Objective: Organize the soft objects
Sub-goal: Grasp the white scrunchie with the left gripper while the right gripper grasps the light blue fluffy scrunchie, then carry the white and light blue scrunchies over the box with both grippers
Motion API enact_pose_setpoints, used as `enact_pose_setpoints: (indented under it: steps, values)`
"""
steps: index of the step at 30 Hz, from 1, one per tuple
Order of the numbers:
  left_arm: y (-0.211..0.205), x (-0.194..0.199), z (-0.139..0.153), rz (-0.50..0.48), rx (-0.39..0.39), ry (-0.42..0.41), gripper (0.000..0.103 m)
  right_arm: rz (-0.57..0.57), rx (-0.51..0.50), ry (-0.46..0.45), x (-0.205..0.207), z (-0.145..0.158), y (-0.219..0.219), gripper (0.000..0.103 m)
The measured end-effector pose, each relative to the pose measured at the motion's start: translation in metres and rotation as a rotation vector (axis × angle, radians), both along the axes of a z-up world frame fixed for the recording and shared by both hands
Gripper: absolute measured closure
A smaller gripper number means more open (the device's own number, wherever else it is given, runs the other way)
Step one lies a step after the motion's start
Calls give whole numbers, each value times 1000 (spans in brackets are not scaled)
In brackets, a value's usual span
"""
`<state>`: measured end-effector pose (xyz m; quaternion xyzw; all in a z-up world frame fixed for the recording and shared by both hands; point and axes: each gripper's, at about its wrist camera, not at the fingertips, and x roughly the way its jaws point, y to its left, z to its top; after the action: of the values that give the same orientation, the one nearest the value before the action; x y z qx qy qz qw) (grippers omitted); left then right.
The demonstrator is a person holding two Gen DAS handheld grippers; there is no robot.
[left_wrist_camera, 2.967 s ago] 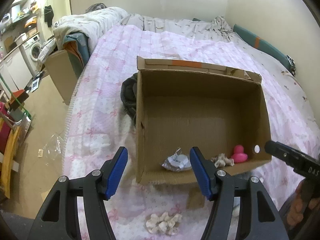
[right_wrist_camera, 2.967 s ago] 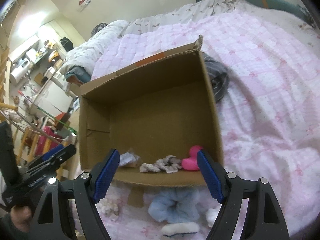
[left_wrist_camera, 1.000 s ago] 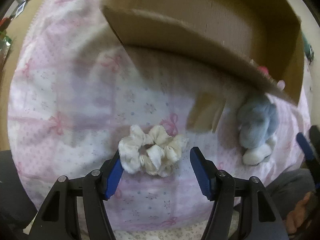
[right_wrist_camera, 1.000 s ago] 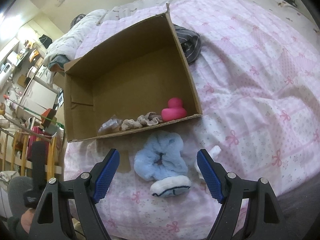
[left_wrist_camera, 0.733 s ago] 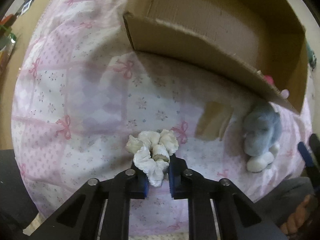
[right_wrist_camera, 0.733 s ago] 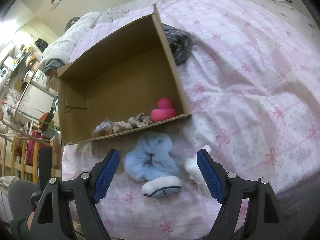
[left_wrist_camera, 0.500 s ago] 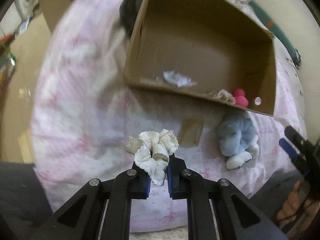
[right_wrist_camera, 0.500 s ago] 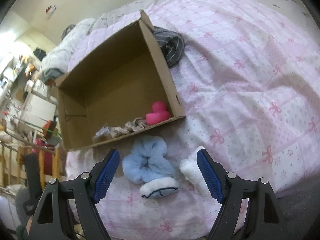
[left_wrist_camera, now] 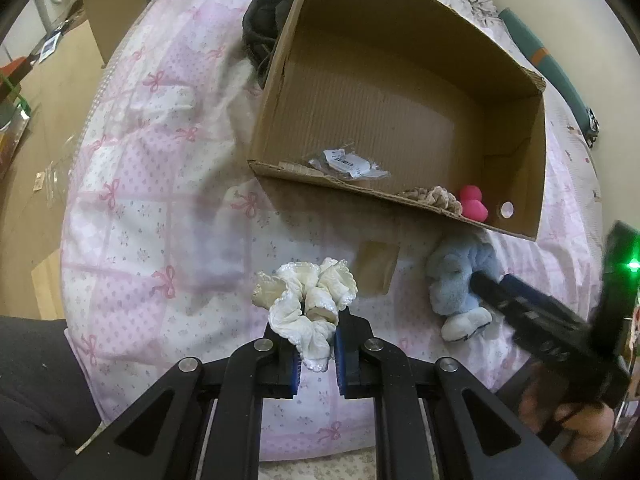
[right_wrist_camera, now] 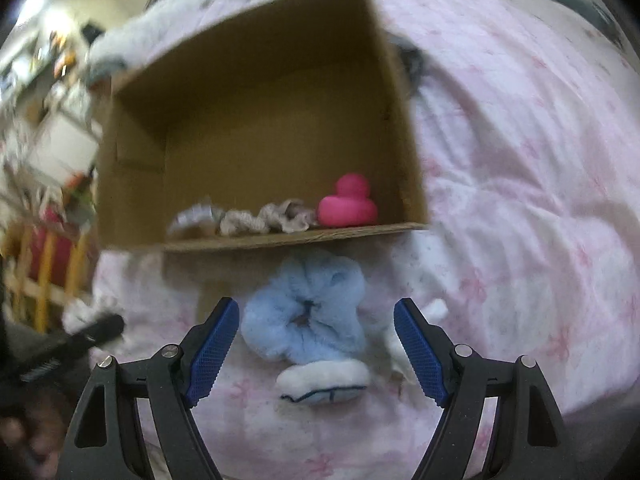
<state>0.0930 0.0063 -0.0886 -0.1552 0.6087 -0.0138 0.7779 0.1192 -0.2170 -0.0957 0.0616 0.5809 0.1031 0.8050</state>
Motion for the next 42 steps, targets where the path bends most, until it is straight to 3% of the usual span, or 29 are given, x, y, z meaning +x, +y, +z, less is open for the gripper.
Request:
enact_pose_setpoints:
  steps: [2,5,13,15,17,19,21,34,42]
  values:
    - [0,1,0,4,-1,1,91,30,-5,47,4,-13,9,11]
    - [-1,3,-2,6,2,4,91,67,-34,89,7,-30,21,11]
    - [-4,6,-10,0,43,10,91,118,-105,111,6,-50,39,11]
    - [-4,6,-12,2,53,11,91,130,-119,111,5,-53,43,25]
    - [-2,6,-13,6,59,10,91,146,-139,110,4,-55,48,53]
    - [0,6,-14,11,63,9,91,159,-129,97,1,-52,50,70]
    - [1,6,-15,14,65,10,91,168,-109,77,-1,-45,51,77]
    - [-7,1,2,-11,120,-59,91,211,100,-46,-39,33,47,81]
    - [-12,-2,11,-29,140,-111,91,179,119,-36,-33,25,26,81]
